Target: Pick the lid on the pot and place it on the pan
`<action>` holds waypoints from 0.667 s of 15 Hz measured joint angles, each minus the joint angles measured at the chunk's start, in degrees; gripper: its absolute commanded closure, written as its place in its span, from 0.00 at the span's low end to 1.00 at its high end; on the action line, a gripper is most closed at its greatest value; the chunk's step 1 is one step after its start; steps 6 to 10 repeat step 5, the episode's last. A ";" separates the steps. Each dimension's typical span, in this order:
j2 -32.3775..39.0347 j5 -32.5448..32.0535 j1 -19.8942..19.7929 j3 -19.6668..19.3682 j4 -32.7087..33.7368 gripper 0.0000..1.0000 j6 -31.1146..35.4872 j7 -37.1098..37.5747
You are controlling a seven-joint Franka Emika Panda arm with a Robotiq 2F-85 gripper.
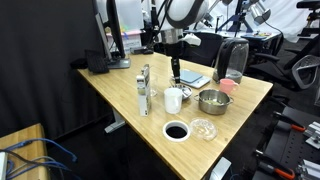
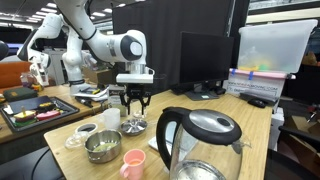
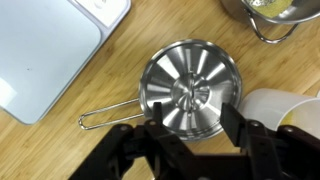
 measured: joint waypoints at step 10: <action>0.32 -0.01 0.04 0.03 -0.14 0.13 -0.08 0.04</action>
